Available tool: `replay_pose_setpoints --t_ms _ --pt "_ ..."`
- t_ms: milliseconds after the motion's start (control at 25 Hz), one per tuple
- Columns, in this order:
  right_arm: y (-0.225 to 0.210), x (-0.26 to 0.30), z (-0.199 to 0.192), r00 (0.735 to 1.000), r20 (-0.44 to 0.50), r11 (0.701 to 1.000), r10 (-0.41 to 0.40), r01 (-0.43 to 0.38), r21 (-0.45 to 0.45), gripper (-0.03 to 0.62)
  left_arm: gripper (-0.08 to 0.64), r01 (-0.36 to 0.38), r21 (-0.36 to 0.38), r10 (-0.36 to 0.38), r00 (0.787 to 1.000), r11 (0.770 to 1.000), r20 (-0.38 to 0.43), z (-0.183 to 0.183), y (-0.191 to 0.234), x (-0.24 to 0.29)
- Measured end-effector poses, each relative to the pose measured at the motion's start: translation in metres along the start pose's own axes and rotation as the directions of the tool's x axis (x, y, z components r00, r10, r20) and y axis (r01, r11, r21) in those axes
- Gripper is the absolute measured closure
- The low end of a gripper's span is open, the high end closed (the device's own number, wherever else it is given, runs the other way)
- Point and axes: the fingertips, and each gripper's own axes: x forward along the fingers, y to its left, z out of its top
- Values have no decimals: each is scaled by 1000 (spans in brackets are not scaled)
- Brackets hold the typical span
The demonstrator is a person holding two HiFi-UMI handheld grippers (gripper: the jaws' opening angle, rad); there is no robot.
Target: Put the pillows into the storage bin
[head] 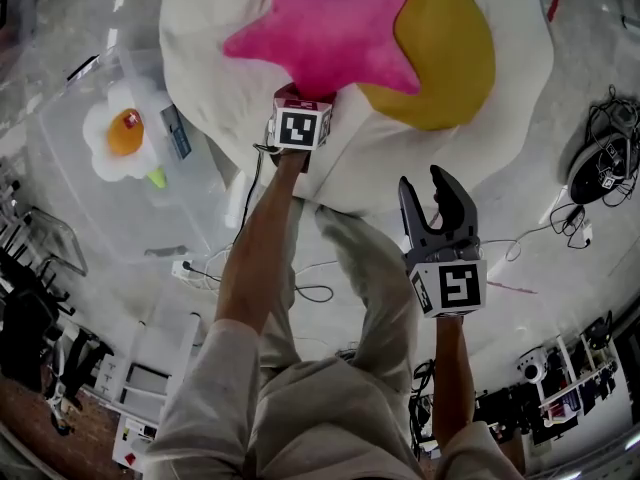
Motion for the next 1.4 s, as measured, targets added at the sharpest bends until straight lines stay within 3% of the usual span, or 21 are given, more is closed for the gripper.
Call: replay_pose_setpoints --t_ms 360,680,880,1120,1400 --pt "33 -30 29 1000 0 1000 16 -16 15 416 336 0 7 0 997 1000 77 37 2 -73" --pt "67 -60 79 999 18 999 33 -33 0 426 344 -31 1 31 994 1000 104 42 21 -158" --pt "92 -69 110 998 27 998 59 -58 -38 428 344 -51 -79 63 983 996 170 43 42 -218" --pt "136 -65 139 993 33 990 111 -107 -96 431 344 -97 -173 138 960 980 243 38 97 -289" --pt "208 -51 167 976 26 957 215 -205 -203 434 344 -159 -327 264 914 932 309 8 172 -373"
